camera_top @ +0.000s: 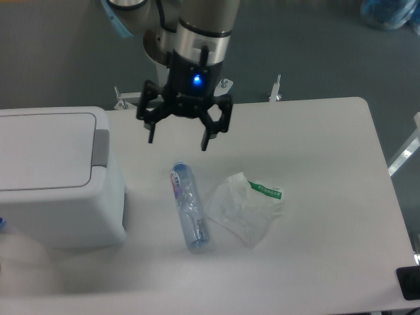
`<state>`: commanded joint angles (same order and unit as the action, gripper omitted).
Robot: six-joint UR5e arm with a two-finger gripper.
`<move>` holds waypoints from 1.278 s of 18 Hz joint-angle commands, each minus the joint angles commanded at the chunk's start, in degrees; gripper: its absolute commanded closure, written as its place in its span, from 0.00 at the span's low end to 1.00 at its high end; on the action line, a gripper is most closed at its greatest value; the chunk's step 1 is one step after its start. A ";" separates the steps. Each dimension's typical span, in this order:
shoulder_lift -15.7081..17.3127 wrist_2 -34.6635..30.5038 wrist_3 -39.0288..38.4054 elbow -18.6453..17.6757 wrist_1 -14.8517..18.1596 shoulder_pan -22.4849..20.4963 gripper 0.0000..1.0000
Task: Open the trash can
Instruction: 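Lower the open gripper onto the lid edge of the white bin, then push the gripper finger against the bin lid to flip it open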
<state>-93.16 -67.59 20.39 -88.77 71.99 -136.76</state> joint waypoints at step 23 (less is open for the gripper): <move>-0.09 0.00 -0.44 -3.78 -4.40 4.66 0.00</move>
<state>-93.25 -67.59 19.95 -92.55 67.59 -132.10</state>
